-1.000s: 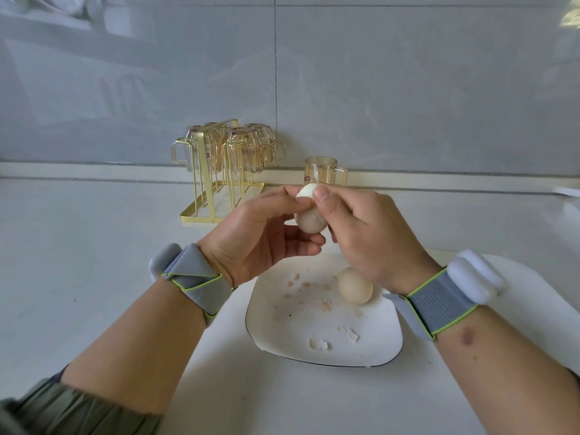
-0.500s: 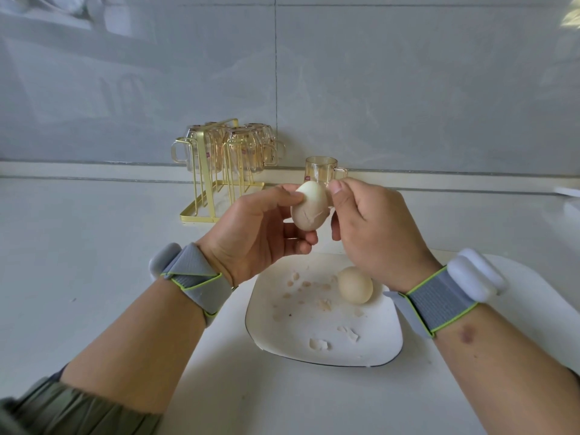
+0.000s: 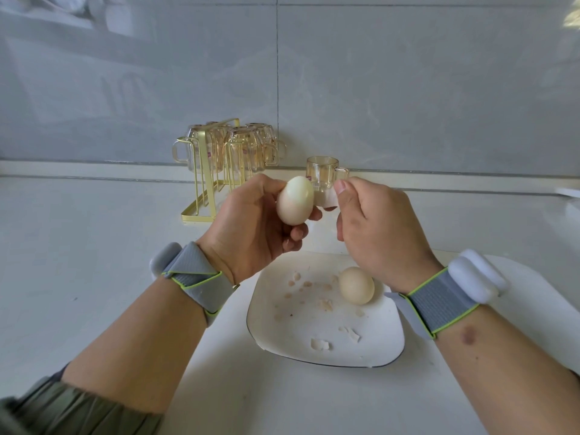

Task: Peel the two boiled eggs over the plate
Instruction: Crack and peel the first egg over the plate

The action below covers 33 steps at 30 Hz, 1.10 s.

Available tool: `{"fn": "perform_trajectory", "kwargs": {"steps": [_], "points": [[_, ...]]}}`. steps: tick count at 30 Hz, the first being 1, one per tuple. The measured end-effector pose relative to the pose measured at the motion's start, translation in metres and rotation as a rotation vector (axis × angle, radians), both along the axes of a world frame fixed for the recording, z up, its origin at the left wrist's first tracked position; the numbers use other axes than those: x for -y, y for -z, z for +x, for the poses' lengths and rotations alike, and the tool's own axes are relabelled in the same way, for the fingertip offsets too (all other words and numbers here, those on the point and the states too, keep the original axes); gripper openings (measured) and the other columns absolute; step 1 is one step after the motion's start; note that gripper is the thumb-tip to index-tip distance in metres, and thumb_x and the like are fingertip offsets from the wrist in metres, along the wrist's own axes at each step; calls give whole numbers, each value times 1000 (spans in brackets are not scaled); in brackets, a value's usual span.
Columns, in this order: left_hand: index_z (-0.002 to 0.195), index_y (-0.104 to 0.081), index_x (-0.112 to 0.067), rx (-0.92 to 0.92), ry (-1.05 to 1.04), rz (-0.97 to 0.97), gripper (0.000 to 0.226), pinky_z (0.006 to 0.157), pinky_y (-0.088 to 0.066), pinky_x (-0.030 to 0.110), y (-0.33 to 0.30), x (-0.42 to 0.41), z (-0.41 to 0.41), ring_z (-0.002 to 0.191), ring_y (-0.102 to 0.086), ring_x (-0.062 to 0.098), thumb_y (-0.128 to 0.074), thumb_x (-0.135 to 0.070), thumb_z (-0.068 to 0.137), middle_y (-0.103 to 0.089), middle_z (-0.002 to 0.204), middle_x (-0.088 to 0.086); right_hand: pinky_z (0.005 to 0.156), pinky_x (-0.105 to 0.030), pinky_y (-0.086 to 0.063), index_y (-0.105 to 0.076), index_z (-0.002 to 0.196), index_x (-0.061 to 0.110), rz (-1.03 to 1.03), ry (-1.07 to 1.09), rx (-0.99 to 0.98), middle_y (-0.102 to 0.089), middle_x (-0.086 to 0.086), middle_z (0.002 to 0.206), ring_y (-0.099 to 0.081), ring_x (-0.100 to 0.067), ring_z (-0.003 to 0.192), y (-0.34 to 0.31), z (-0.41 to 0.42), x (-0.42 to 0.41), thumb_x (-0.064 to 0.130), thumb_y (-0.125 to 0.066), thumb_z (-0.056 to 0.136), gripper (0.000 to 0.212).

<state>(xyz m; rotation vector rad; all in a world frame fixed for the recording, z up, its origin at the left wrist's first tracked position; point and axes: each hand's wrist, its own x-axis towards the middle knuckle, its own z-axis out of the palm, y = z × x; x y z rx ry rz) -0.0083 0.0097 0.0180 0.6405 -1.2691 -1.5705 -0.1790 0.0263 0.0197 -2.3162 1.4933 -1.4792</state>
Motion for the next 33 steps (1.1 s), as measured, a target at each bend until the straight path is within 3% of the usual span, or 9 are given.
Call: {"fn": "perform_trajectory", "kwargs": {"steps": [9,17,28,33], "points": [[79,-65,-13,-25,24,107,41,43,-26,25,0,3,1,48,-36,20,-38,-37,97,-50,70,12,62,-46,-49,-50,68,12,-5,8,-5,-60,-7,58,-57,-29,59,-1,0,-1,26,-38,105,42],[102,-53,-12,1,-2,212,35,42,-19,22,1,3,2,46,-33,16,-37,-43,99,-46,64,6,62,-45,-49,-47,65,14,-8,20,5,-61,-8,59,-57,-29,60,-2,0,-2,25,-38,105,42],[59,-55,-14,-42,-57,276,50,38,-12,17,1,6,4,38,-25,13,-41,-44,95,-33,54,2,65,-45,-48,-52,66,4,16,55,60,-62,-13,60,-57,-33,63,-4,0,-2,25,-39,104,45],[69,-45,-14,-45,-78,284,39,37,-14,15,1,5,6,36,-25,13,-44,-45,94,-31,52,0,66,-45,-48,-52,66,8,8,77,81,-62,-9,59,-57,-32,63,-5,0,-2,26,-39,104,44]]}}
